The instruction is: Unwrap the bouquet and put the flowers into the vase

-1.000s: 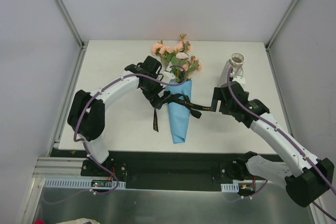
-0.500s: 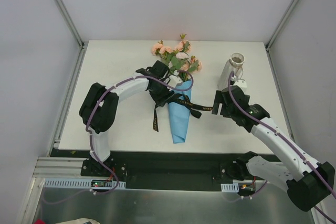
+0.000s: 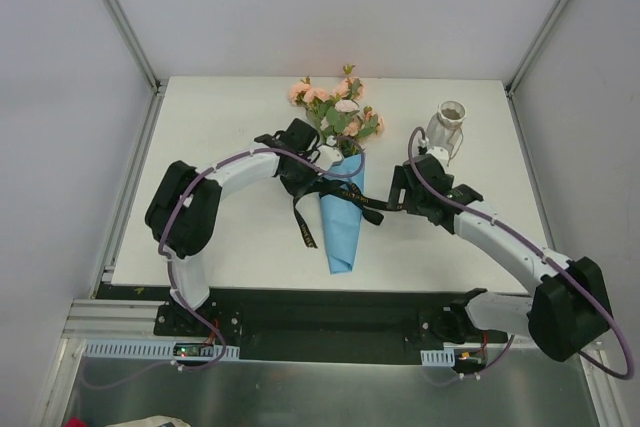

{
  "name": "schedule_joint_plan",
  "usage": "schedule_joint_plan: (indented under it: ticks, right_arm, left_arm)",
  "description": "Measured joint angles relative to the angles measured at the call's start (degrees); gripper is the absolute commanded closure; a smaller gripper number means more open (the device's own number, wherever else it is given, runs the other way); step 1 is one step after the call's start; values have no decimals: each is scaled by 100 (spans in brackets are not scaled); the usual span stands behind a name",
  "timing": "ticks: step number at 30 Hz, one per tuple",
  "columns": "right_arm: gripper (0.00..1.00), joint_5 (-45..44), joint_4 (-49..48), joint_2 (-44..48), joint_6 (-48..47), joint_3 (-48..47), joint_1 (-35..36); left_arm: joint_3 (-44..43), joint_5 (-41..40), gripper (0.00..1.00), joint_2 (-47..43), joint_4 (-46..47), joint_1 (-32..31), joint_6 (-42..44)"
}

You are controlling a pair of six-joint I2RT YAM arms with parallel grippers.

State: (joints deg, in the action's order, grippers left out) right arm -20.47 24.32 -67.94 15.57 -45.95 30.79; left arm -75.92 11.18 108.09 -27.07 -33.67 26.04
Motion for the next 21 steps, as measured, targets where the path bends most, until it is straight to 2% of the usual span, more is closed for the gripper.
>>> schedule_joint_plan:
  ticks: [9,21]
  right_arm:
    - [13,372,-870,-935,664,0,-28]
    - [12,848,-1510,-1919,1952,-15,-50]
  left_arm:
    - [63,-107,100,-1084,-140,116,-33]
    - [81,-144,100,-1613,-684,149,-46]
